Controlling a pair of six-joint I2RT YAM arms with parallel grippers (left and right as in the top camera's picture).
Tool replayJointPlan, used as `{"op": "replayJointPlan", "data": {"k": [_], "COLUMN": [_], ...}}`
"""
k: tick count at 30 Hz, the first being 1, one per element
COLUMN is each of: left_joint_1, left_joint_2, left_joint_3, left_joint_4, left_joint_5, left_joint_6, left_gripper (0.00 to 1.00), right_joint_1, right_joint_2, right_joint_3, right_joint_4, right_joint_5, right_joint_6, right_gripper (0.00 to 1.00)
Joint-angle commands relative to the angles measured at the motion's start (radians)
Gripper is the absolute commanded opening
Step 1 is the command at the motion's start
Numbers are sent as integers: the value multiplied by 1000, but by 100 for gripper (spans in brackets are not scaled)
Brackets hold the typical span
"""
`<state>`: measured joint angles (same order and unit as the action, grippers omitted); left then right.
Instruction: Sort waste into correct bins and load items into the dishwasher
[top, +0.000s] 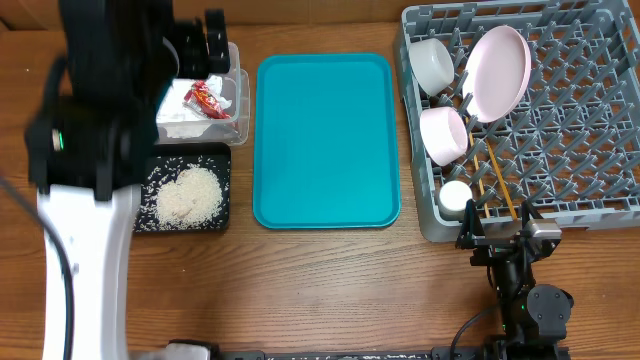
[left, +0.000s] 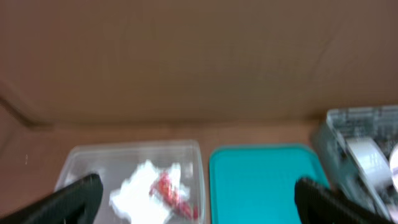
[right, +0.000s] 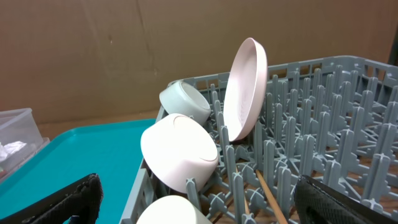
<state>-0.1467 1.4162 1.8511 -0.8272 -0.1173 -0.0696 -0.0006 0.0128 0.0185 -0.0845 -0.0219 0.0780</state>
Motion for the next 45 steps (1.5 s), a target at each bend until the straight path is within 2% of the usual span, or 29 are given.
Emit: {"op": "replayJointPlan", "data": {"k": [1,4,9,14,18,24,31,34,40,45], "left_joint_1": [19,68,154,164,167,167,167,167,167,167], "left_joint_2": [-171,-343,-612,-876,-1029,-1220,-1378,-1407,-1413,-1413], "left_joint_3": [-340,-643,-1052,-1363,-1513,-1695,-1815,-1846,-1847,-1846], "left_joint_4": [178,364,562,713,780,857,863,862,751,750], "left_joint_5": [0,66,161,135,130,106,106,106,107,110], "left_joint_6": [40,40,40,40,40,51,59,59,58,59], "left_gripper": [100,100,100,100,100,100,100,100,100,100], "right_joint_1": [-6,-6,-6,-6,-6,-6,-6,-6,-6,-6], "right_joint_2": [-10,-10,-10,-10,-10,-10,-10,-10,-10,-10], "right_joint_3": [-11,-11,-11,-11,-11,-11,-11,-11,-11,-11], "right_joint_4": [3,3,3,3,3,3,3,3,3,3], "right_joint_5": [-1,-1,-1,-1,-1,-1,-1,-1,-1,-1], "right_joint_6": [1,1,1,1,1,1,1,1,1,1], "right_gripper": [100,100,100,100,100,100,100,100,100,100]}}
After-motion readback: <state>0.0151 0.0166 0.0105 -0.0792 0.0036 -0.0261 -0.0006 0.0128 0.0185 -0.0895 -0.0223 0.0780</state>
